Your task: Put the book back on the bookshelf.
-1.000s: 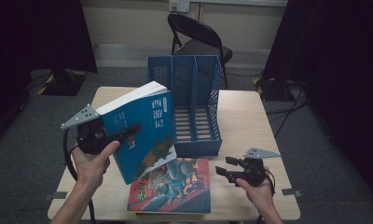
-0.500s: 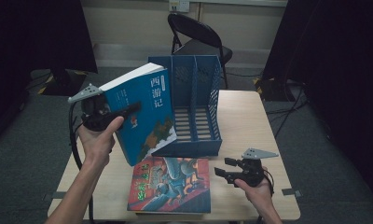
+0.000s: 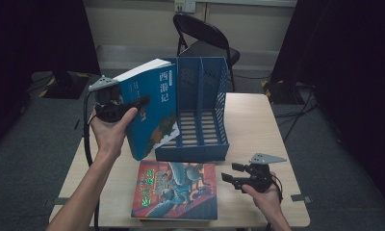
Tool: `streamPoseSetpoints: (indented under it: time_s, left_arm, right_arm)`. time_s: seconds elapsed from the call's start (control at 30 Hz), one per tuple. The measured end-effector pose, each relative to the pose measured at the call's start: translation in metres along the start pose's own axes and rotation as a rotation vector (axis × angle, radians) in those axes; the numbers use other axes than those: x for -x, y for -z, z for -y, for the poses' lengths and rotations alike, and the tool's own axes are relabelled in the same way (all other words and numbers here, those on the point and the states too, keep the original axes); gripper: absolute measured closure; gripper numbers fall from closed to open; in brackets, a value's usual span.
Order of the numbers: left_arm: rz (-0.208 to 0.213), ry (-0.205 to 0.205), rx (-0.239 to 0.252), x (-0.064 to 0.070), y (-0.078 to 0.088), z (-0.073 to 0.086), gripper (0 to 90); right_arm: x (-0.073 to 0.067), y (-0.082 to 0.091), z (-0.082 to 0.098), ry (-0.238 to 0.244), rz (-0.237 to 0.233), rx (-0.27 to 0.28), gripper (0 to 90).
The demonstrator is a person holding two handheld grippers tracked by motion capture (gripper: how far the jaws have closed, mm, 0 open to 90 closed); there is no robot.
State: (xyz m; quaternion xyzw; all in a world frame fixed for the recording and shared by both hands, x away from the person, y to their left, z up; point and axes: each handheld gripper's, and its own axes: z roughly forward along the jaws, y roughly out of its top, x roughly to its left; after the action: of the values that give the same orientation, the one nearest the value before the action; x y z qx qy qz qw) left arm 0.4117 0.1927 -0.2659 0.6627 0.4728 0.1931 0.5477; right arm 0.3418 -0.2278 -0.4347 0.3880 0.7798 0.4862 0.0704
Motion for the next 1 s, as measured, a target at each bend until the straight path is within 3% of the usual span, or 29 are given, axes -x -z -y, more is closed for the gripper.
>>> streamPoseSetpoints:
  time_s: [0.37, 0.5, 0.63, 0.73, 1.0]
  left_arm:
    - [-0.084, 0.0, -0.031, -0.004, -0.017, 0.001, 61.8]
    - [-0.107, 0.016, -0.047, -0.004, -0.021, 0.0, 61.8]
    - [-0.161, 0.032, -0.049, -0.002, -0.027, 0.002, 61.8]
    - [-0.172, 0.048, -0.053, -0.002, -0.033, 0.002, 61.8]
    - [-0.232, 0.033, -0.056, 0.001, -0.046, -0.001, 61.9]
  right_arm:
    - [0.003, 0.001, 0.001, -0.008, 0.006, 0.002, 33.2]
    - [0.005, 0.002, 0.001, -0.01, 0.014, 0.007, 33.3]
    - [0.004, 0.002, 0.001, -0.007, 0.022, 0.012, 33.6]
    - [0.004, 0.002, 0.001, -0.007, 0.025, 0.014, 33.7]
    - [0.005, 0.003, 0.002, -0.008, 0.025, 0.017, 33.7]
